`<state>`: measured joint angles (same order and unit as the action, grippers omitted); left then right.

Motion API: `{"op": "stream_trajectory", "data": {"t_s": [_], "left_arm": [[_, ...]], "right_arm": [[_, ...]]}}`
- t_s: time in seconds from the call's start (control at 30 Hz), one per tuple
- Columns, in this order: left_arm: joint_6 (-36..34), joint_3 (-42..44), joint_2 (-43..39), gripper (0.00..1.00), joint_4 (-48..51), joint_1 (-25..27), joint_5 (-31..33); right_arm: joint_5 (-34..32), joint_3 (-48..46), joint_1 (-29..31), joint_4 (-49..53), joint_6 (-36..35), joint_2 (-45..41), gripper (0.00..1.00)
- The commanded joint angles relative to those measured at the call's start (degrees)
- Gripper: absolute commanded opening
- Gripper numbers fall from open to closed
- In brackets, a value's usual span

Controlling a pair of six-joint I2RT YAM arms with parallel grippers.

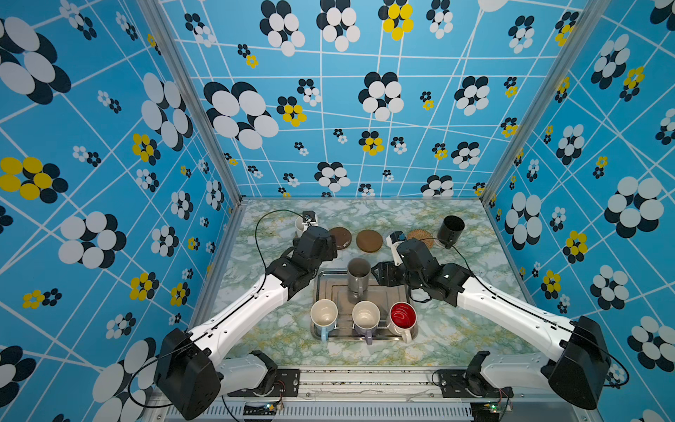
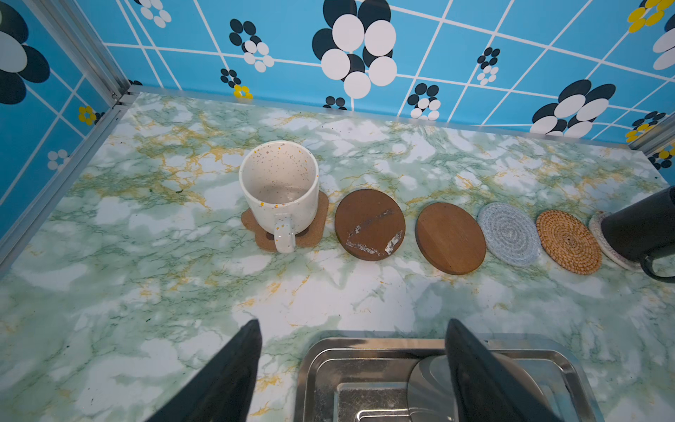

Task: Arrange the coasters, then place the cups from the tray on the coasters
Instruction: 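Lower the right gripper over the grey mug on the tray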

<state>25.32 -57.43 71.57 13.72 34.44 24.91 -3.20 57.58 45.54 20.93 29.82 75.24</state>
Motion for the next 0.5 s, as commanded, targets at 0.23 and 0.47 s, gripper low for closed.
{"op": "stream_trajectory", "data": {"t_s": [0.23,0.47], "left_arm": [[0.1,2.1,-2.4,0.8,-1.3,0.2,1.0],[-0.3,3.0,-3.3,0.81,-1.9,0.2,1.2]], "right_arm": [[-1.7,2.1,4.9,2.7,2.1,7.5,0.71],[-1.7,4.7,6.5,2.9,2.8,11.3,0.69]]}}
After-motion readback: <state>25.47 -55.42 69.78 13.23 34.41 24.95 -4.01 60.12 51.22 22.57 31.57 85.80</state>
